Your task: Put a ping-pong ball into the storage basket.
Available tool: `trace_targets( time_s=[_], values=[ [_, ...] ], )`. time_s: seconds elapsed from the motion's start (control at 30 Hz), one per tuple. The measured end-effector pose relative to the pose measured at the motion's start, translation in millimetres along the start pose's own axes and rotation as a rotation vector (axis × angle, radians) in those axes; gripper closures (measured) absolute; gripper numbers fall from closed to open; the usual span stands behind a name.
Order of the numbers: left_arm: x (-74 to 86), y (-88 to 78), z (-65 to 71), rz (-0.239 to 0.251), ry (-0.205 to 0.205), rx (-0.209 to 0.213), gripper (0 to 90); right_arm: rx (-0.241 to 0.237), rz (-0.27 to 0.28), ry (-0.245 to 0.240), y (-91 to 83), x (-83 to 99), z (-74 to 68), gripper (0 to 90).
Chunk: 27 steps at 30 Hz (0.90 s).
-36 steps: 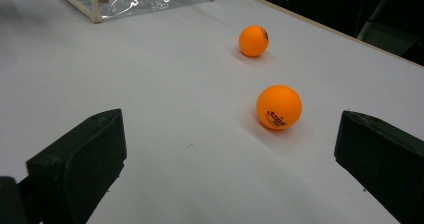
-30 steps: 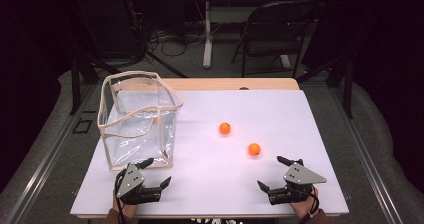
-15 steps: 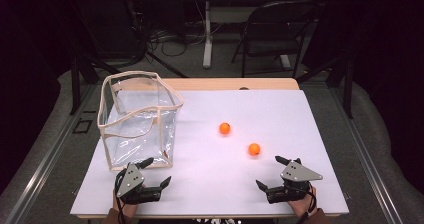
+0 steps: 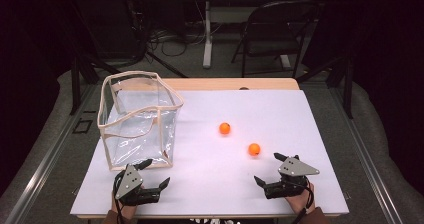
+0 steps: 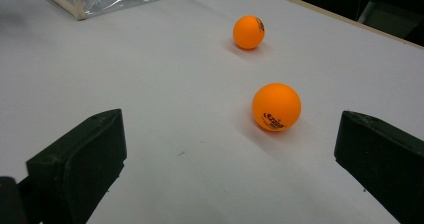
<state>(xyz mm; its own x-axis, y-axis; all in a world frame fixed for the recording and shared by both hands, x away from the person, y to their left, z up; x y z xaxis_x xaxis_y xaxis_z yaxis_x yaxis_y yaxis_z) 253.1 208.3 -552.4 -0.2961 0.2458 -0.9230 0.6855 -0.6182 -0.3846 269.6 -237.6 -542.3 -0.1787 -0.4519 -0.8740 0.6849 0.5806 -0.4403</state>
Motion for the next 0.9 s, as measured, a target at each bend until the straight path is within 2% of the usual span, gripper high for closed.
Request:
trace_targets(
  time_s=[0.53,0.8,0.9],
  values=[
    [0.2,0.8,0.8,-0.001,0.002,0.006,15.9,0.008,-0.048,0.024,11.9,-8.6,9.5,0.0],
    [0.0,1.8,0.3,-0.003,0.007,0.006,15.9,0.009,-0.053,0.029,13.0,-9.8,11.3,0.0],
    [-0.4,1.4,0.5,-0.003,0.009,0.005,15.9,-0.004,-0.078,0.031,22.9,-18.1,16.5,0.0]
  ],
)
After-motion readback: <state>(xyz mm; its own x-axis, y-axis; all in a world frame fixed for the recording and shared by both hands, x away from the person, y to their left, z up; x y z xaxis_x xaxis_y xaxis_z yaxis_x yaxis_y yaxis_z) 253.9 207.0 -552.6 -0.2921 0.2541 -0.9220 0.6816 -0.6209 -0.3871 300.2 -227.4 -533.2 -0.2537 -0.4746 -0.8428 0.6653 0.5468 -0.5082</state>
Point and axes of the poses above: each handheld gripper's, and its own axes: y roughly forward along the jaws, x roughly out of its underside, z roughly to its right, the point moved 1 cm from there along y, roughly forward along the jaws, and after that the axes turned 7 degrees about -y, right-handed, at the moved point
